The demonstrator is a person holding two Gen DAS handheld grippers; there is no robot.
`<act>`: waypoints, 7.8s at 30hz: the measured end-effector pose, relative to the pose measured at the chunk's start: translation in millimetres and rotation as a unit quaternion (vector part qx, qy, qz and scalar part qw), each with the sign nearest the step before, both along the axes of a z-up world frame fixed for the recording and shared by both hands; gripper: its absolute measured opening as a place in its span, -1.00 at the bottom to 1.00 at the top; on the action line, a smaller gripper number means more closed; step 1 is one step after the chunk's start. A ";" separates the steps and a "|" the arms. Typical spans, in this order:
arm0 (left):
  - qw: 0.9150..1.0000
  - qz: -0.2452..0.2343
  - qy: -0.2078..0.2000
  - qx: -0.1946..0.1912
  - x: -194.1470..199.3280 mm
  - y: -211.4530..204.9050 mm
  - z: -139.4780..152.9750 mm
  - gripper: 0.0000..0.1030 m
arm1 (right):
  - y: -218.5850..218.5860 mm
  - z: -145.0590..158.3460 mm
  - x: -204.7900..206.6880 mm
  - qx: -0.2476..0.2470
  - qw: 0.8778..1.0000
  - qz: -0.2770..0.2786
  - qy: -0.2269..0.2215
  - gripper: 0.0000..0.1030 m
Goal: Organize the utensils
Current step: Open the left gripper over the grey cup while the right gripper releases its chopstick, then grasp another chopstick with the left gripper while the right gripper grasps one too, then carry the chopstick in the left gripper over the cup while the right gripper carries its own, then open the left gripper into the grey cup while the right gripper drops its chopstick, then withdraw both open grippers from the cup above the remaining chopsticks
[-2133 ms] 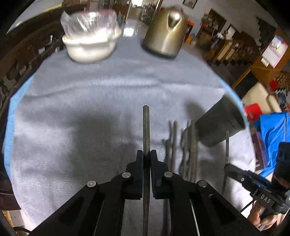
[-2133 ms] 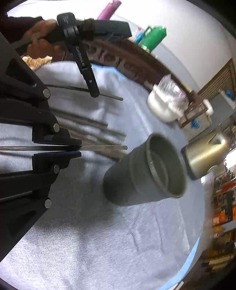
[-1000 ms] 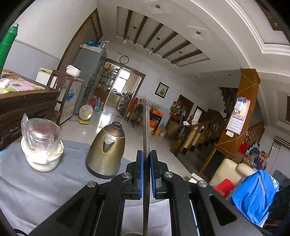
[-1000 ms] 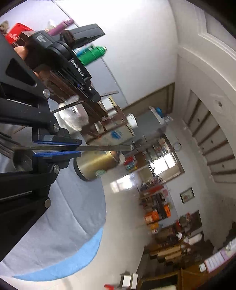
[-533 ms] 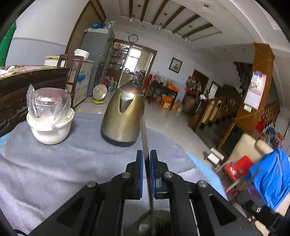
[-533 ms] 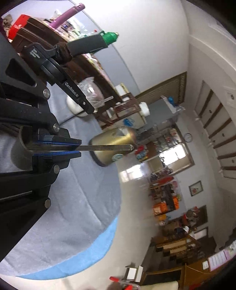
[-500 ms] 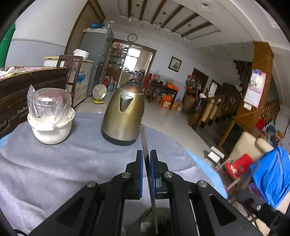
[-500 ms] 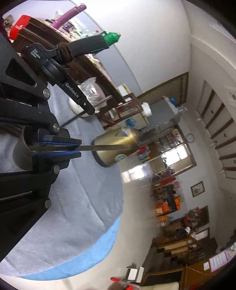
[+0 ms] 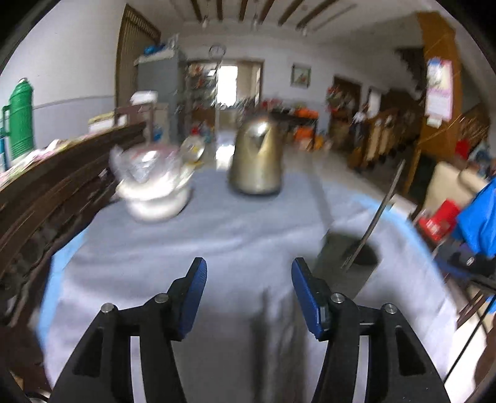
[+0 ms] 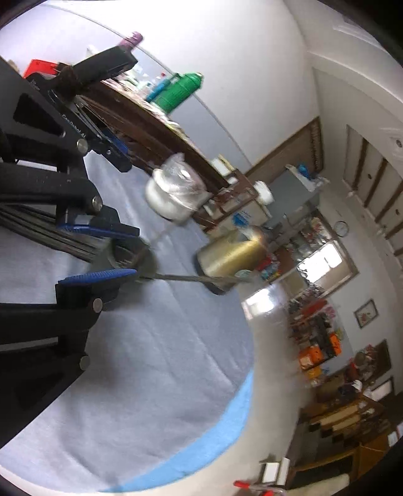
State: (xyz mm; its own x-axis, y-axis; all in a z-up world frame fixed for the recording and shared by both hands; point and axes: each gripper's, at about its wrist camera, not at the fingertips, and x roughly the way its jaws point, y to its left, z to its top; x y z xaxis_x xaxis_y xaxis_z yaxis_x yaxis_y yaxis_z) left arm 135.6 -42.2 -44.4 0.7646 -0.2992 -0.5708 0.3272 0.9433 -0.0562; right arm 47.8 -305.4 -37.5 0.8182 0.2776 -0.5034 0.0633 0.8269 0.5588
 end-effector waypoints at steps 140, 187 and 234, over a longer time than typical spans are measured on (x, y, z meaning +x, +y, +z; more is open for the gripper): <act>0.987 -0.051 -0.015 -0.150 21.6 27.1 73.7 -0.87 | 70.4 41.4 8.5 -0.108 0.989 0.080 -0.063 -0.86; 0.989 -0.043 -0.035 -0.136 34.8 -47.8 74.6 -0.22 | 1.1 59.1 38.9 -0.086 0.993 -0.052 -0.063 -0.78; 0.976 0.062 0.163 0.128 -83.6 -87.6 -9.5 0.22 | -37.5 -59.6 -88.1 0.053 0.995 0.082 -0.002 0.22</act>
